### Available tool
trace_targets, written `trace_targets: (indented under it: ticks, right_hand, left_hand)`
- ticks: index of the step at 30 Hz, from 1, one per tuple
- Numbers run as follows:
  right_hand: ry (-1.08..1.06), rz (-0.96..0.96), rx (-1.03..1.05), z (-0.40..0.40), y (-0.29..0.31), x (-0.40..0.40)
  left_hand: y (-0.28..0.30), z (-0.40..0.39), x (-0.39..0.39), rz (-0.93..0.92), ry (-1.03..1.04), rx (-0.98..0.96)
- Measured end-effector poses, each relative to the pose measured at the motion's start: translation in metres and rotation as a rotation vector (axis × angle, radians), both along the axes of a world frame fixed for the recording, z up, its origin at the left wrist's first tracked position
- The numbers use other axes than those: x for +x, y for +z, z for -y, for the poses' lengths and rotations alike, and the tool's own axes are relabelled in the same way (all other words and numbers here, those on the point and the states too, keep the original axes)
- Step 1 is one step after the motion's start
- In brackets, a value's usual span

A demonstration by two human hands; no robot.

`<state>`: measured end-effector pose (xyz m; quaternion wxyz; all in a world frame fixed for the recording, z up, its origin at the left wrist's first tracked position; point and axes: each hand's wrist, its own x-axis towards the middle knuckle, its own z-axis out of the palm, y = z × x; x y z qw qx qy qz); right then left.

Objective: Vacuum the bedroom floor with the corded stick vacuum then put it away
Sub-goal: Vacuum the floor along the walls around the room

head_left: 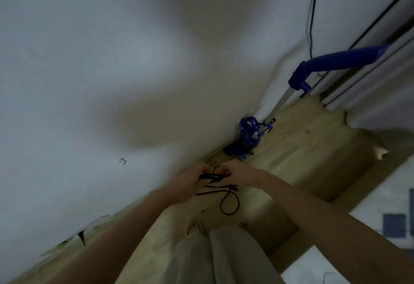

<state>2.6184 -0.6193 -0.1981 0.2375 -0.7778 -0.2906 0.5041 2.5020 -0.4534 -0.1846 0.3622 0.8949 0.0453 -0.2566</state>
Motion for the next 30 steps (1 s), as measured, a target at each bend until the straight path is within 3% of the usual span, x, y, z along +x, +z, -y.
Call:
trace_targets:
  ticks: [6,11,13,18,20,25,28,30]
  right_hand:
    - [-0.204,0.121,0.107,0.028,0.013,0.000]
    - [-0.333,0.290,0.135,0.052,0.035,0.013]
    - [-0.306,0.452,0.112,0.058,0.058,0.032]
    - [-0.145,1.149,0.146,0.066,0.139,0.104]
    - [-0.066,1.297,0.062,0.071,0.174,0.135]
    - [0.172,1.250,-0.423,0.076,0.222,0.200]
    - [0.219,1.056,-0.628,0.081,0.229,0.218]
    - [0.171,0.886,-0.646,0.089,0.228,0.227]
  left_hand:
    - [0.012,0.011,0.027,0.020,-0.171,-0.141]
    - [0.031,0.031,0.064,0.124,-0.200,0.074]
    - [0.037,0.037,0.083,0.093,-0.088,0.073]
    - [0.074,0.053,0.127,0.122,0.140,0.009]
    - [0.082,0.058,0.139,0.109,0.199,0.027]
    - [0.090,0.075,0.161,0.114,0.223,0.067]
    - [0.091,0.087,0.171,0.137,0.144,0.133]
    - [0.091,0.093,0.176,0.167,0.111,0.180]
